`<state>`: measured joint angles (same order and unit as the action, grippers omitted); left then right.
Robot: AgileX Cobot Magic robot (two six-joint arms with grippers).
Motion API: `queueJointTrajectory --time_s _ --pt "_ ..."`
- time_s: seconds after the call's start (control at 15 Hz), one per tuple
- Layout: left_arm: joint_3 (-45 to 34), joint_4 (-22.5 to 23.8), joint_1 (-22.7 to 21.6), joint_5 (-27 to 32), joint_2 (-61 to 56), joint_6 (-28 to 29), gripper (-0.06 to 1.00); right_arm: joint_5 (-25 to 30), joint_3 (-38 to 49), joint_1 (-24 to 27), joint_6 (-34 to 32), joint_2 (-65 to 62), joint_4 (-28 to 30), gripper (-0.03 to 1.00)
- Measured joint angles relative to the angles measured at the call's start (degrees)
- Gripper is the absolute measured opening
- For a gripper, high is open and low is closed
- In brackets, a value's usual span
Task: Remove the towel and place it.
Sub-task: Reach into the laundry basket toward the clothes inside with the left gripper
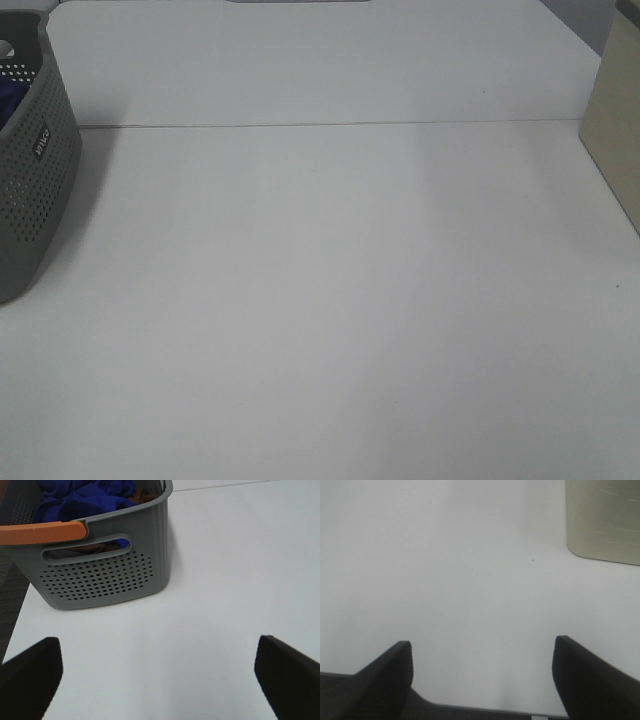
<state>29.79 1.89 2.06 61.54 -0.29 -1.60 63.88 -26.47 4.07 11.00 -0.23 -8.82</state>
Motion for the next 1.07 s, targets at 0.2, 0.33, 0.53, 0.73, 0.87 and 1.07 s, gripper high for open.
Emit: queueJointTrajectory --time_s 0.2,0.33,0.53,0.73,0.87,1.07 --pt "0.00 0.00 0.00 0.00 0.00 0.00 0.99 0.00 0.00 0.00 0.00 0.00 0.00 0.77" --pt "0.00 0.00 0.00 0.00 0.00 0.00 0.99 0.00 0.00 0.00 0.00 0.00 0.00 0.77" --pt "0.00 0.00 0.00 0.00 0.00 0.00 0.99 0.00 0.00 0.00 0.00 0.00 0.00 0.77" --pt "0.00 0.00 0.00 0.00 0.00 0.00 0.99 0.00 0.00 0.00 0.00 0.00 0.00 0.77" --pt "0.00 0.00 0.00 0.00 0.00 0.00 0.99 0.00 0.00 0.00 0.00 0.00 0.00 0.77" --pt "0.00 0.00 0.00 0.00 0.00 0.00 0.99 0.00 0.00 0.00 0.00 0.00 0.00 0.77"
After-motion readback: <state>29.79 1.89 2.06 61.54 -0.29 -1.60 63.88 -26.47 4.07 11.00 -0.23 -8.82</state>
